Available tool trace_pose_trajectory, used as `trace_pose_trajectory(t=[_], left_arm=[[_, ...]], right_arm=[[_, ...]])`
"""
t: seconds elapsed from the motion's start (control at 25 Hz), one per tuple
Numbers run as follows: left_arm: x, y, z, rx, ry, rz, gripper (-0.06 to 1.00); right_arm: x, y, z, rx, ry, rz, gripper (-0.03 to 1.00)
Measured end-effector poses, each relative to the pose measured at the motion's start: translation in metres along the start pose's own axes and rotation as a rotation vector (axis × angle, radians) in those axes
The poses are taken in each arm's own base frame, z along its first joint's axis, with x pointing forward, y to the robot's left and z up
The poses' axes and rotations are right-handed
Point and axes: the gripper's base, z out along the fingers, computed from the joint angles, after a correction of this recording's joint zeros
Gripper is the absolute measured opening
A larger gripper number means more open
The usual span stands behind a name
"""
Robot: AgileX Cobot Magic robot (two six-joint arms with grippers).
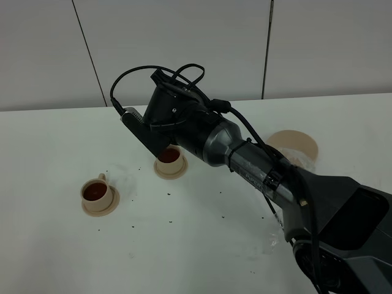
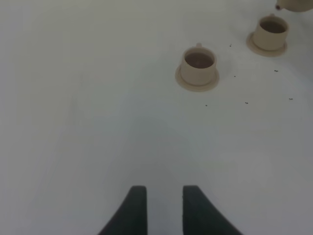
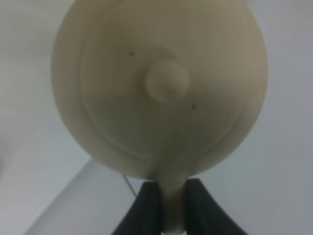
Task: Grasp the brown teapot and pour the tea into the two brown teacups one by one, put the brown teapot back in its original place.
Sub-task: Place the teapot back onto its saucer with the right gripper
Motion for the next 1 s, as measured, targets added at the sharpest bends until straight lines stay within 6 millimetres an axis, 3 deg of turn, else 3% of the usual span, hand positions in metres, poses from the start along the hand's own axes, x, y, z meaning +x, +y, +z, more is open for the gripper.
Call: trace_pose_trajectory(t=[0.32,0.72,1.0], left_arm=[[0.000,0.000,0.000,0.000,0.000,0.000,0.25],[0.000,0.000,0.000,0.000,0.000,0.000,0.25],[0.000,0.000,0.000,0.000,0.000,0.000,0.25]], right_arm=[[0.005,-0.003,-0.005,-0.017,-0.060,0.079,0.10],[0.032,-0.009,-0.027,-0.096,-0.131,0.340,0.10],[0.032,-0.006,-0.024,-0.159,-0.267,0.512,0.10]])
